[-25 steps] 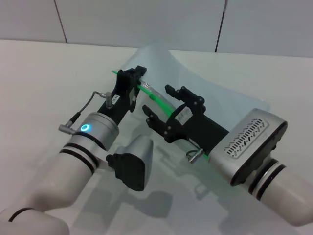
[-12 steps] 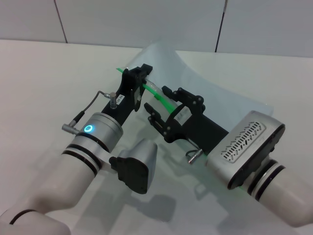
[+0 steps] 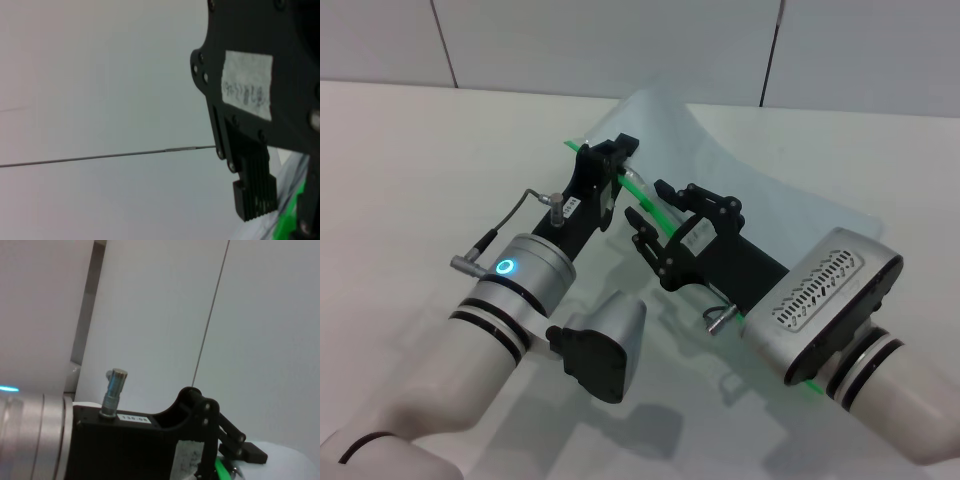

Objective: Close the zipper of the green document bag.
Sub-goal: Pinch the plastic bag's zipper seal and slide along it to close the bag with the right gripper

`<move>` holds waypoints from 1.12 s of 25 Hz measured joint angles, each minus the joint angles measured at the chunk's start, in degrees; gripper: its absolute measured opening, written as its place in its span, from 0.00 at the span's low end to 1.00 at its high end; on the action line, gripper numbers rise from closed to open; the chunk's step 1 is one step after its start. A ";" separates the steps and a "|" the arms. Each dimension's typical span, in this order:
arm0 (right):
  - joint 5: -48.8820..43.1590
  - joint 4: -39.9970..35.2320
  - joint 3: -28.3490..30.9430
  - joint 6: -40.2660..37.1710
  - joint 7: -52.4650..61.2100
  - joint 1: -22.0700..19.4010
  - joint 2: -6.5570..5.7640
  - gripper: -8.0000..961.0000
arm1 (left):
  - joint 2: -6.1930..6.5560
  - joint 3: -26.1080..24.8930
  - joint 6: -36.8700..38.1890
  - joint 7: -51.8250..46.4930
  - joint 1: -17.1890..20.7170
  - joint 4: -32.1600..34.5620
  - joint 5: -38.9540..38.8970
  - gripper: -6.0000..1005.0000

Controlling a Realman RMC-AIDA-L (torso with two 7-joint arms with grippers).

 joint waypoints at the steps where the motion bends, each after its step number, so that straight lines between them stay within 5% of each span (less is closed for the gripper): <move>1: 0.03 0.01 0.02 0.03 0.00 0.00 0.01 0.43 | 0.00 0.00 0.00 0.00 0.03 0.10 0.02 0.08; 11: 0.26 0.34 0.05 0.08 0.00 0.00 0.01 0.42 | 0.00 0.00 0.00 0.08 0.25 0.14 1.25 0.08; 16: 0.27 0.99 0.05 0.76 0.00 -0.04 0.51 0.32 | 0.00 0.00 -0.16 0.18 0.33 0.13 1.39 0.08; 28: 0.27 1.63 0.05 2.18 0.00 -0.42 0.87 0.26 | 0.00 0.00 -2.00 0.16 0.53 0.18 2.58 0.08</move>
